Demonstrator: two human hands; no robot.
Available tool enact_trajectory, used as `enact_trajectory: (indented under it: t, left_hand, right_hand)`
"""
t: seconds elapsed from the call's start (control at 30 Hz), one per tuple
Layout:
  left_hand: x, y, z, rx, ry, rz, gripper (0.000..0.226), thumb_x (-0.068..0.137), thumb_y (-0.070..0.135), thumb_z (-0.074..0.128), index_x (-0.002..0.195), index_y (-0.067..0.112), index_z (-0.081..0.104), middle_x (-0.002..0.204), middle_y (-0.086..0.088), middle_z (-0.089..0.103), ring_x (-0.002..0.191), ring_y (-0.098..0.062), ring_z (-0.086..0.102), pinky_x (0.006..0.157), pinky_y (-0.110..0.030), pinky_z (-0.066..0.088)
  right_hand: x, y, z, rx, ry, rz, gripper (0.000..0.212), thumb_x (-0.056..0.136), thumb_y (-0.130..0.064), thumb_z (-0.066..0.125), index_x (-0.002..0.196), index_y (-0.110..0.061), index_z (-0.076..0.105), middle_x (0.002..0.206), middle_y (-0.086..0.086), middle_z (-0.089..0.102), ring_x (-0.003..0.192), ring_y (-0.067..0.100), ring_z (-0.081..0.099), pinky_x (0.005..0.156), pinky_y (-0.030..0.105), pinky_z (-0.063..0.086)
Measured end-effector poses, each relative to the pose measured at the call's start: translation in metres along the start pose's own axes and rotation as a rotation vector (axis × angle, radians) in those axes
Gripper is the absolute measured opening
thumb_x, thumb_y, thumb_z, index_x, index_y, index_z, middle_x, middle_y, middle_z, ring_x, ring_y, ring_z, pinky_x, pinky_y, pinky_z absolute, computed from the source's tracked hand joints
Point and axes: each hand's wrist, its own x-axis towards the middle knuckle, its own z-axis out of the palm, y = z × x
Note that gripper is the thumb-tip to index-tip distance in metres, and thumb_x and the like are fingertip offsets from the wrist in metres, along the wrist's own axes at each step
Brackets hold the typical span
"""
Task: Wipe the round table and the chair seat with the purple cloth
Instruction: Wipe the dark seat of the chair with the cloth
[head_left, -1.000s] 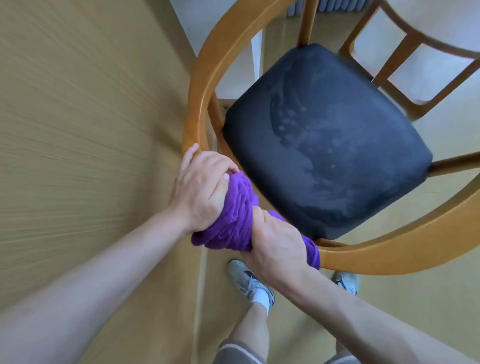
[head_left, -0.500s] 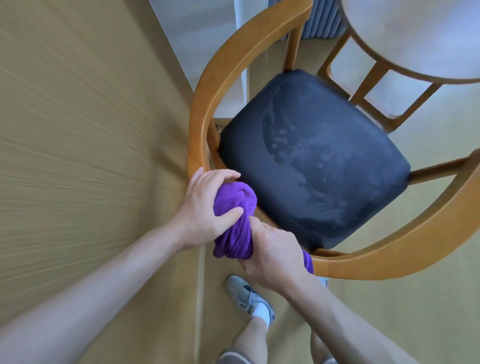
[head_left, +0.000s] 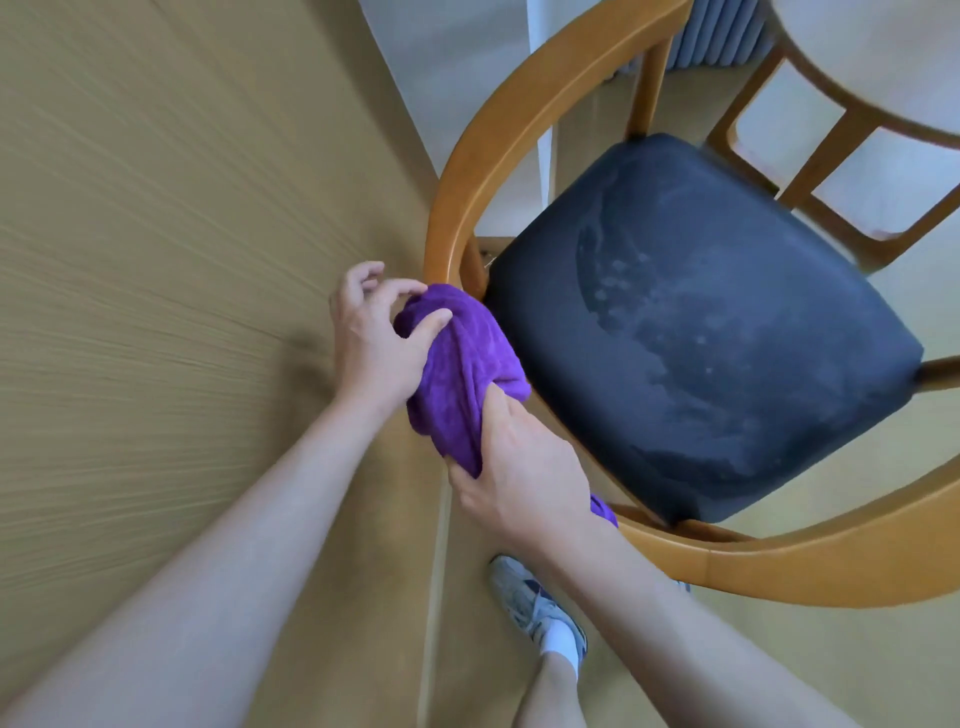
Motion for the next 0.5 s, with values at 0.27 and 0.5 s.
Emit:
enact_trajectory:
  t: [0.27, 0.5]
  left_hand:
    - [-0.079, 0.036, 0.017, -0.381, -0.154, -0.458, 0.085, 0.084, 0.043, 0.072, 0.157, 0.037, 0.029, 0.159, 0.011, 0.038, 0.141, -0.01, 0.043, 0.117, -0.03, 0.035]
    - [-0.083, 0.054, 0.03, -0.389, -0.026, -0.535, 0.095, 0.085, 0.008, 0.064, 0.161, 0.042, 0.019, 0.163, 0.013, 0.034, 0.146, -0.012, 0.039, 0.119, -0.04, 0.038]
  right_hand:
    - [-0.027, 0.036, -0.023, 0.255, -0.232, -0.054, 0.045, 0.078, -0.037, 0.063, 0.118, -0.034, 0.043, 0.107, -0.018, 0.057, 0.096, 0.008, 0.057, 0.077, 0.029, 0.05]
    - [-0.035, 0.067, -0.032, 0.292, -0.326, -0.058, 0.08, 0.089, -0.048, 0.066, 0.158, -0.04, 0.026, 0.152, -0.026, 0.041, 0.135, -0.005, 0.04, 0.106, 0.015, 0.033]
